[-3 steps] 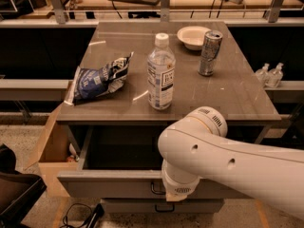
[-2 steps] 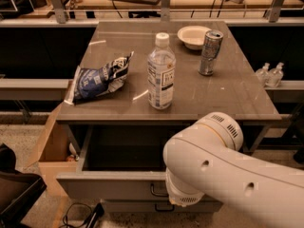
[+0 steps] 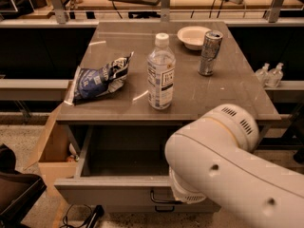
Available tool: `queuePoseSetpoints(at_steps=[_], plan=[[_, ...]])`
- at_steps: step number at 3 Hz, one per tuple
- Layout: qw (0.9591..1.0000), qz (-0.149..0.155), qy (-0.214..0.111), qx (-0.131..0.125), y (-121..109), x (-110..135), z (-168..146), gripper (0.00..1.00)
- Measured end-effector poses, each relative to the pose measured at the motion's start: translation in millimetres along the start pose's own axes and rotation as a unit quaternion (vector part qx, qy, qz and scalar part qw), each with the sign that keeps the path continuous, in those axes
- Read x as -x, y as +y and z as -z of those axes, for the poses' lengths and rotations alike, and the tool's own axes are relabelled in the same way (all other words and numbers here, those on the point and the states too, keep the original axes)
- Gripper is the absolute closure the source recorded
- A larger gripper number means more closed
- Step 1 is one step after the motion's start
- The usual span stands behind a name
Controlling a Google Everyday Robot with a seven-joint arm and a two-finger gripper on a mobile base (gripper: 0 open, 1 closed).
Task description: Open top drawer
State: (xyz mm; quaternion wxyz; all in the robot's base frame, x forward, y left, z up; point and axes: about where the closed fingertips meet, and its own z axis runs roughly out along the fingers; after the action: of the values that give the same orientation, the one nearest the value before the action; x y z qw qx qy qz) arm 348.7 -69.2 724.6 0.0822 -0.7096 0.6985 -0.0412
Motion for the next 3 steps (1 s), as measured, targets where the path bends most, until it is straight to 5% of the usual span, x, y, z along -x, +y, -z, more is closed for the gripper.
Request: queuePoseSetpoints(at_steps=[2,3], plan=[[0.9936,0.017,0.053,-0.098,-46,-21,118,1.0],[0.9938,0.014,0.05,-0.099,-64,-36,108,1.0]])
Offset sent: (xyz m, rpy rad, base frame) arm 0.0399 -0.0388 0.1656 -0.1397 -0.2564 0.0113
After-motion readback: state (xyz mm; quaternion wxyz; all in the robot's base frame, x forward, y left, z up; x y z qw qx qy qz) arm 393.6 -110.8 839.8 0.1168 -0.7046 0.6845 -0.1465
